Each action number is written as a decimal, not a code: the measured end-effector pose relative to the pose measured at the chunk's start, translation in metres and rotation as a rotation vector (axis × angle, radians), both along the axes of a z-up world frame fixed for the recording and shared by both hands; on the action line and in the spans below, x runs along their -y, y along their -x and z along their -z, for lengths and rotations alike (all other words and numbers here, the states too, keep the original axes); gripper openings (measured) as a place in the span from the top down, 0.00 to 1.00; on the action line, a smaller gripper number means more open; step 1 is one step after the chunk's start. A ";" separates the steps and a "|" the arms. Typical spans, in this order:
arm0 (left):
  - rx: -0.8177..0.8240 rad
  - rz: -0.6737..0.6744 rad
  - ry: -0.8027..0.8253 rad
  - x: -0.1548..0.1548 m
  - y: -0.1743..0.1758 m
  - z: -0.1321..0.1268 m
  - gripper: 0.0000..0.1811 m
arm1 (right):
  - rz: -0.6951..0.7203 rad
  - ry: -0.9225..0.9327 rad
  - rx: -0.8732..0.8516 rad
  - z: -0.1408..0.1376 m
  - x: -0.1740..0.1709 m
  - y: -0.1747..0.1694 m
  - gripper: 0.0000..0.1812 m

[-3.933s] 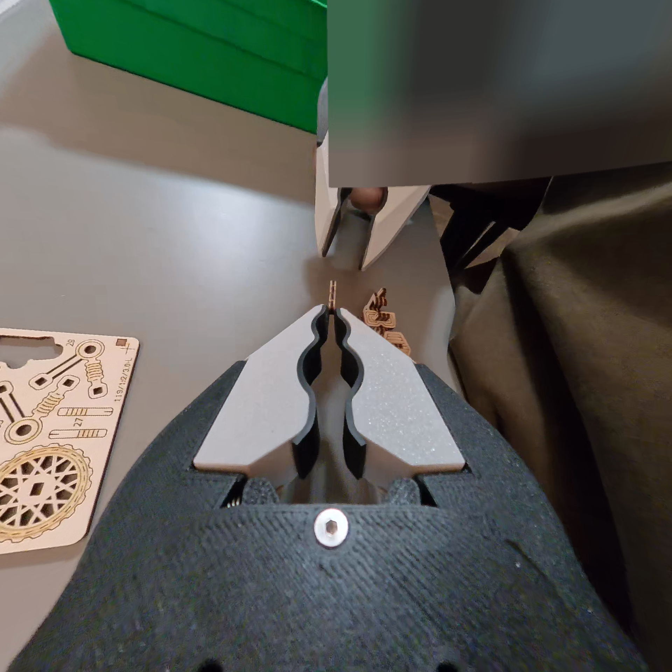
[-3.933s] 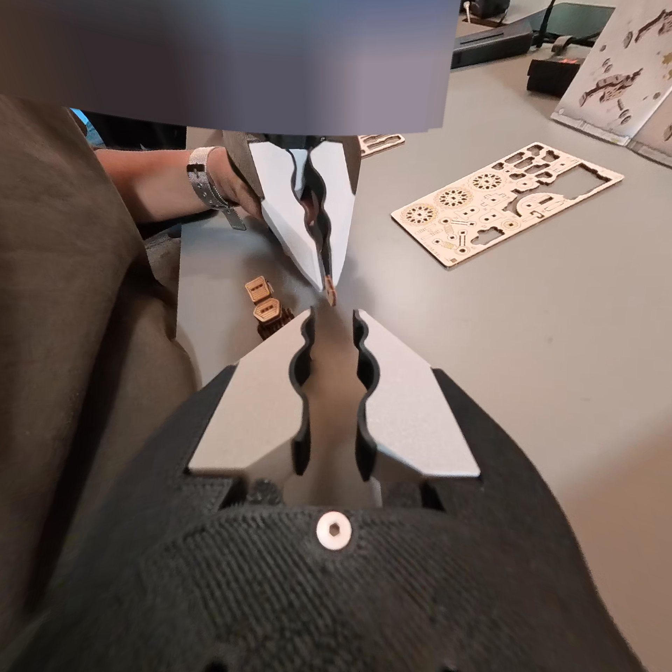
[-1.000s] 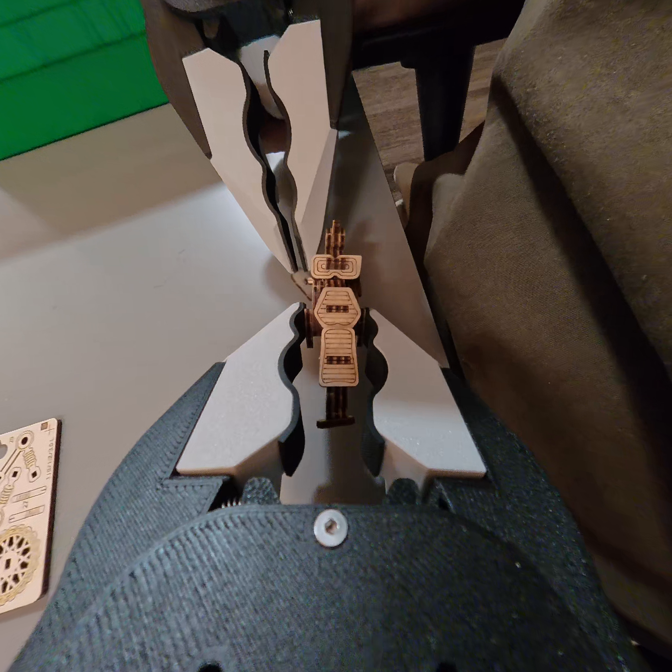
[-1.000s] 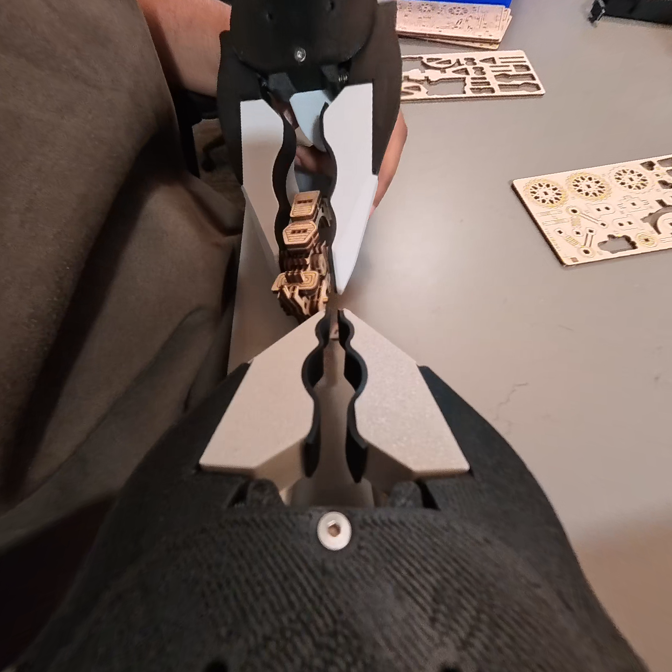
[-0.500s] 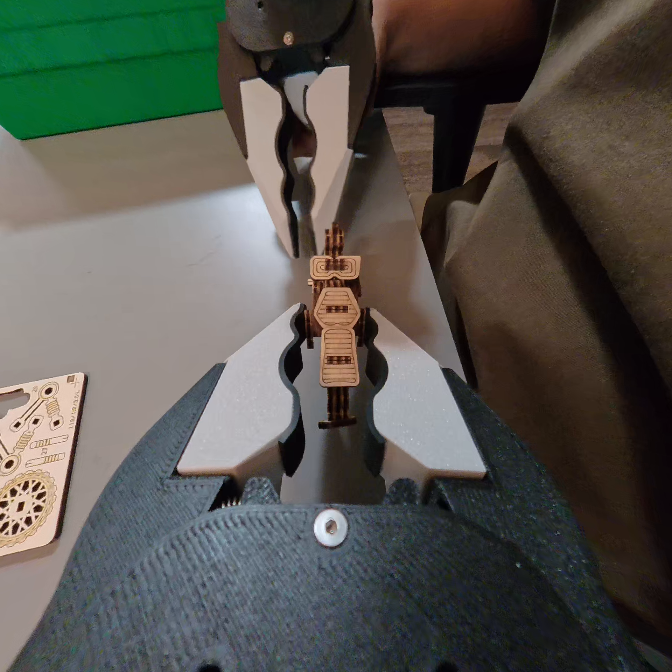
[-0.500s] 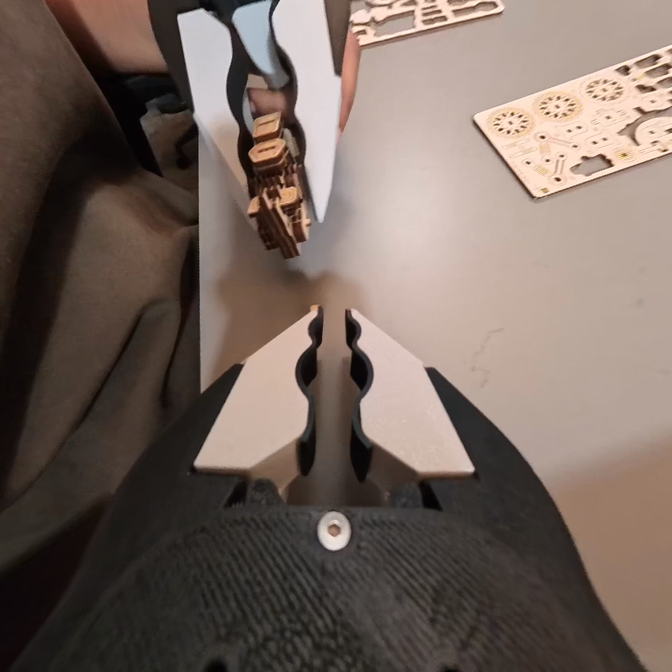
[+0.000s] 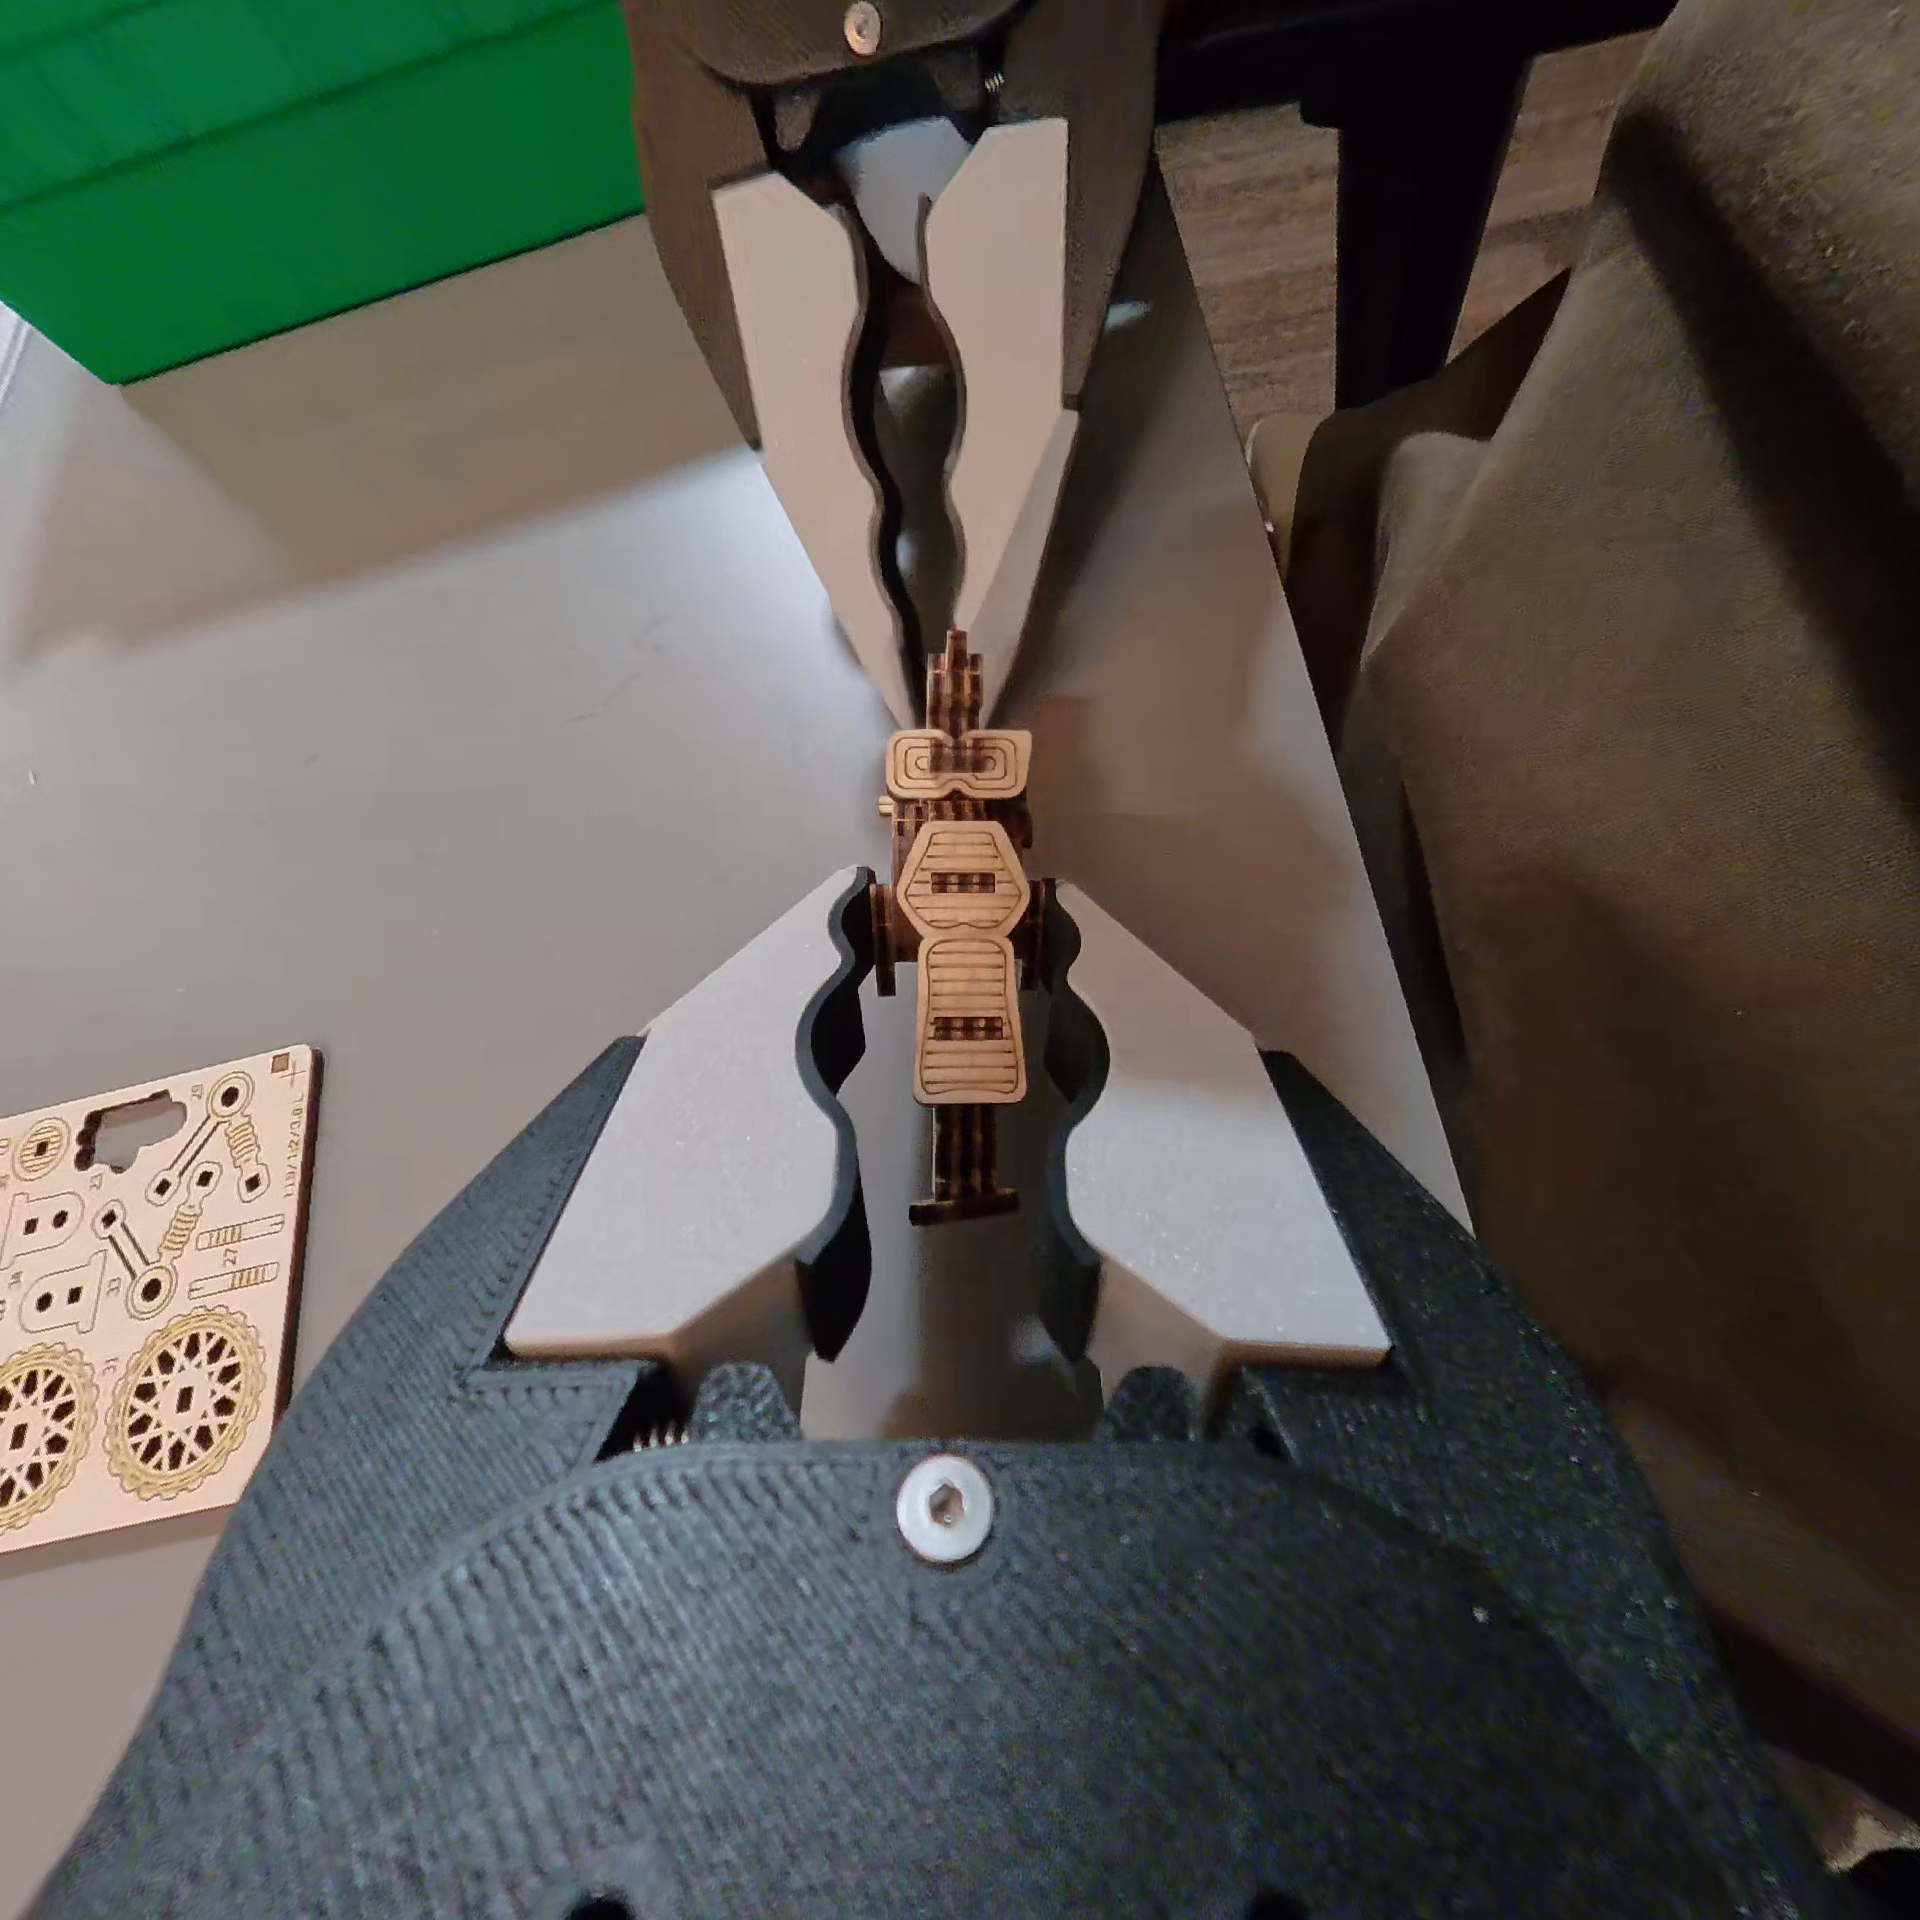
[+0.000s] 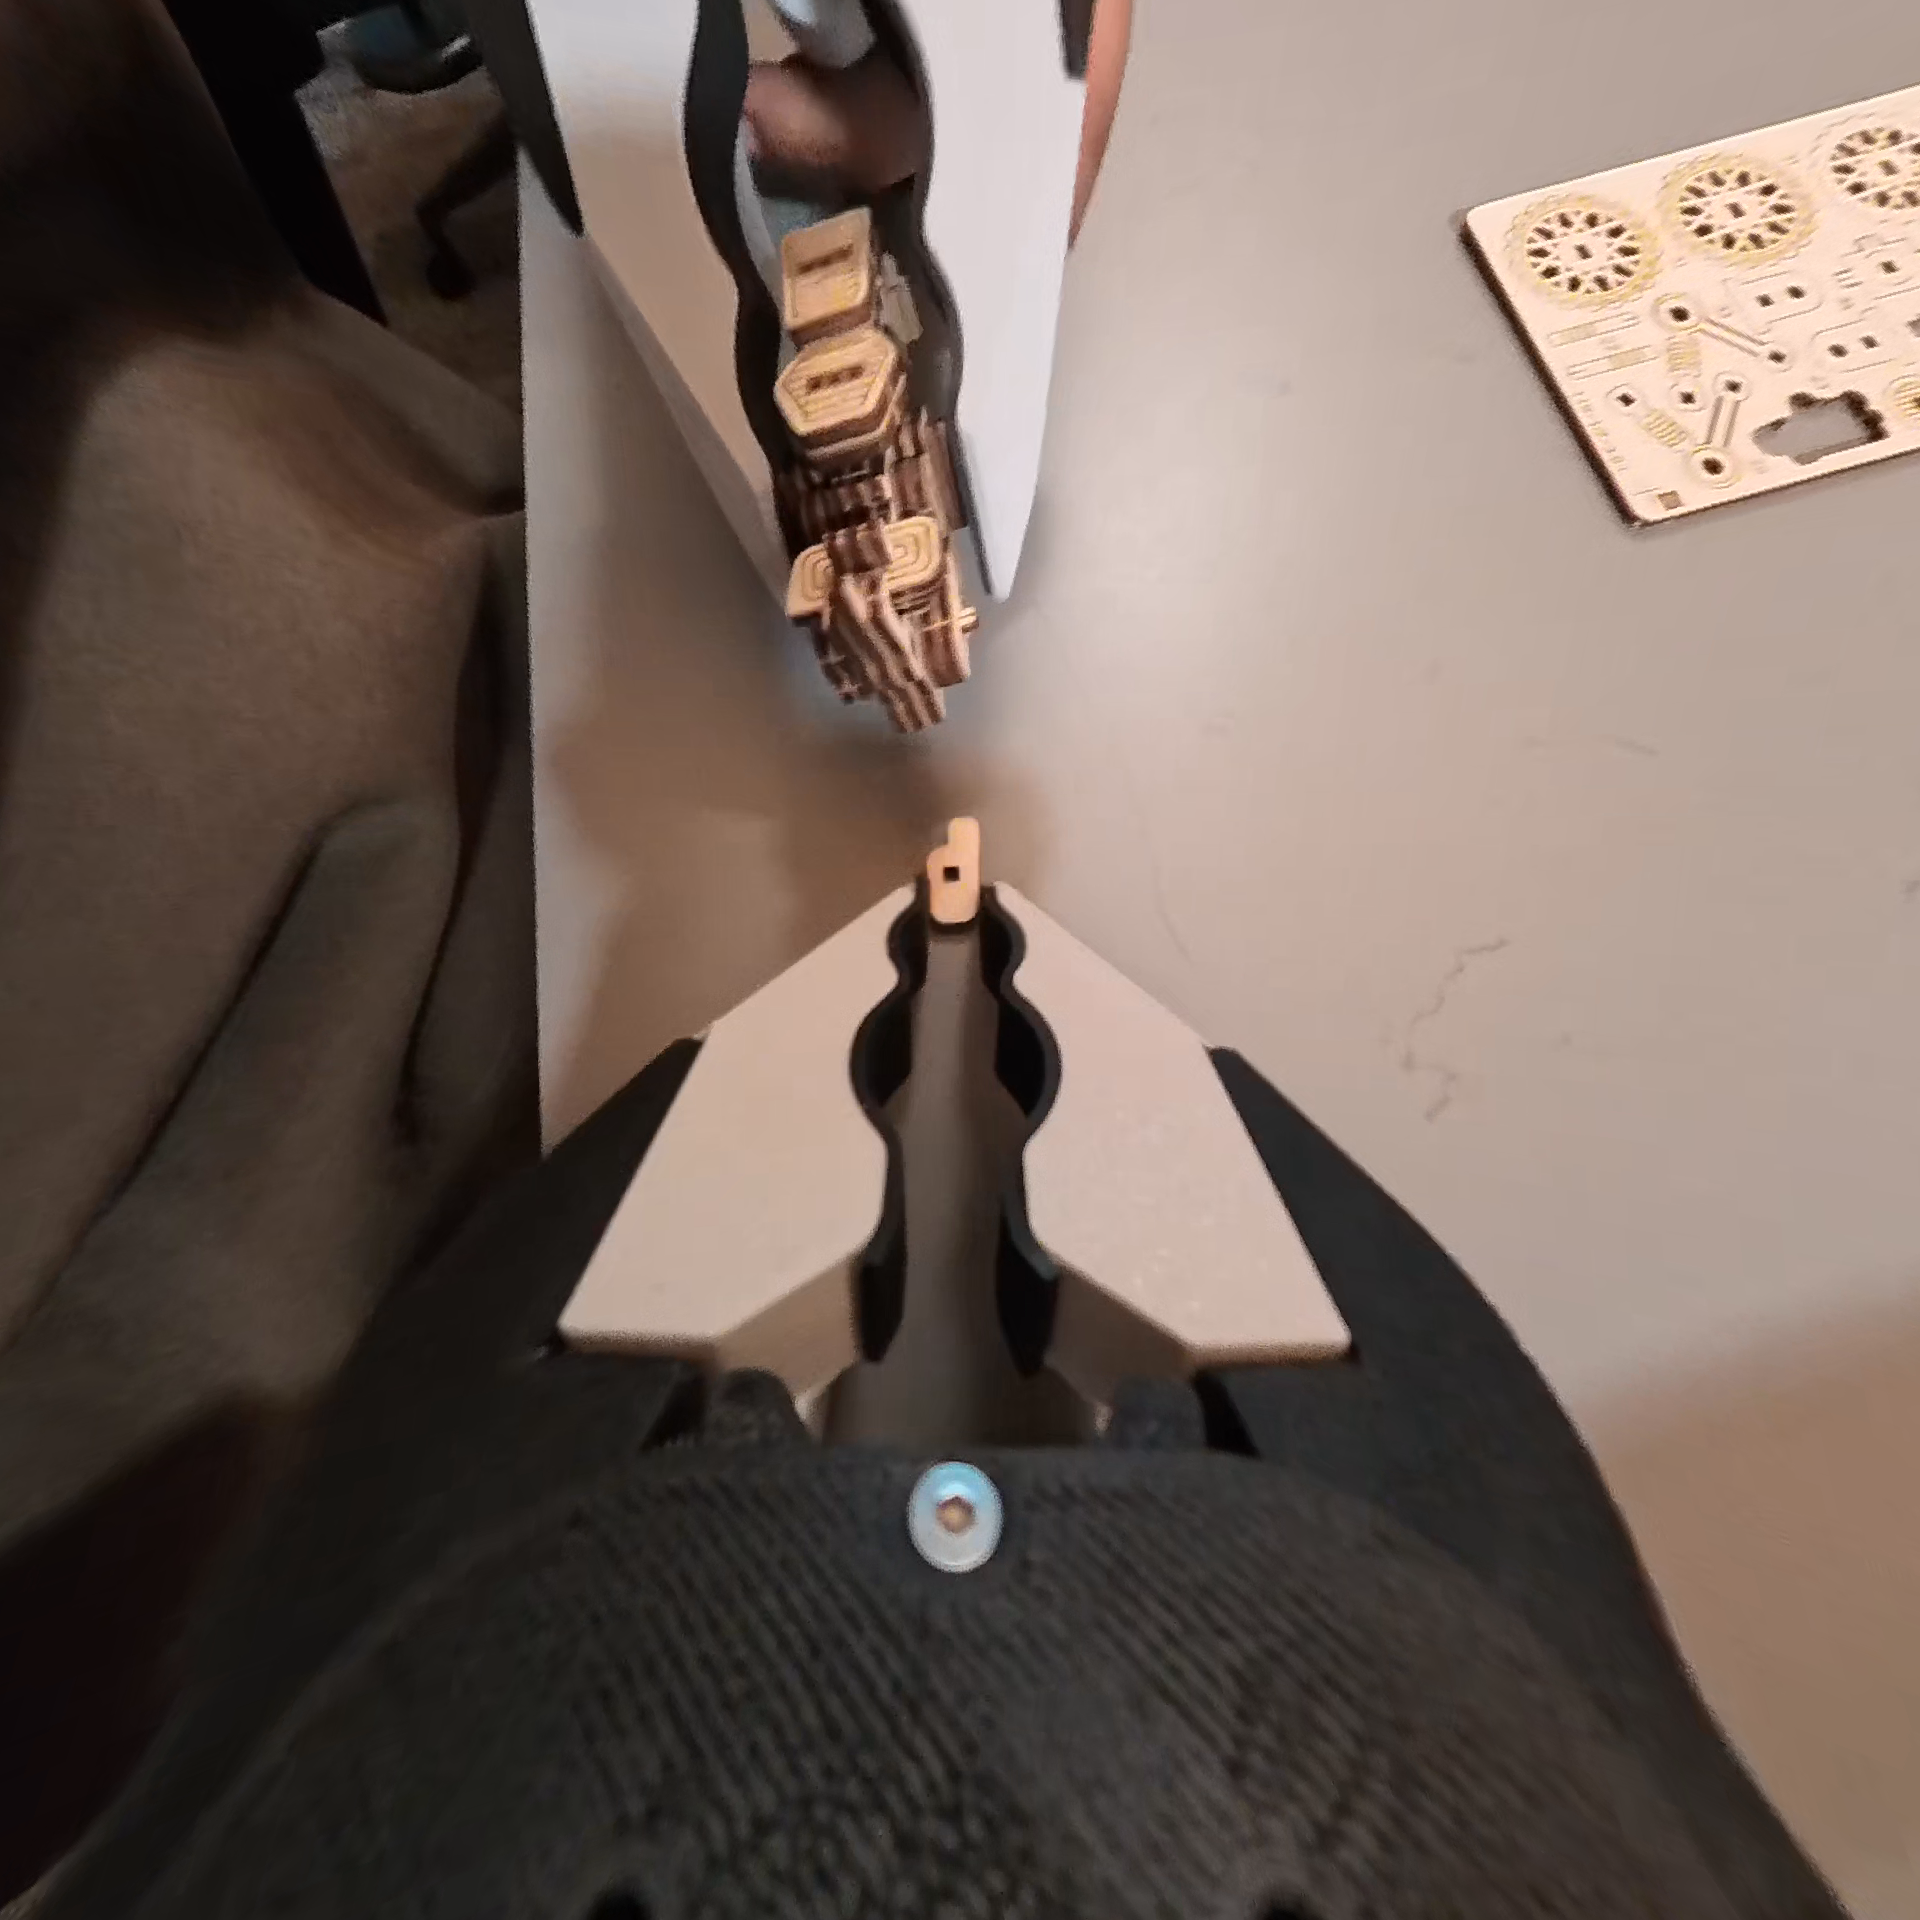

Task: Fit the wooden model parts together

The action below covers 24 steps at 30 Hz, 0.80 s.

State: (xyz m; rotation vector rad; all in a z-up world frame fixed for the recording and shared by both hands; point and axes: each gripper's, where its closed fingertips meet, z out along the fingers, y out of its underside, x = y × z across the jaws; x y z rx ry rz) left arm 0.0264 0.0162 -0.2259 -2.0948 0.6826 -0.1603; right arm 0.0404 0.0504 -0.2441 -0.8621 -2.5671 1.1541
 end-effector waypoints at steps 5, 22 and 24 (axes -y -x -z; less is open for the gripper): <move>-0.062 0.015 0.044 0.001 -0.003 0.012 0.84 | 0.068 0.023 -0.066 -0.012 -0.008 0.012 0.96; -0.036 -0.059 0.118 -0.002 0.005 0.019 0.78 | 0.106 0.081 -0.091 -0.023 -0.007 0.018 0.96; -0.034 -0.068 0.116 -0.002 0.006 0.019 0.77 | 0.111 0.087 -0.097 -0.024 -0.007 0.019 0.96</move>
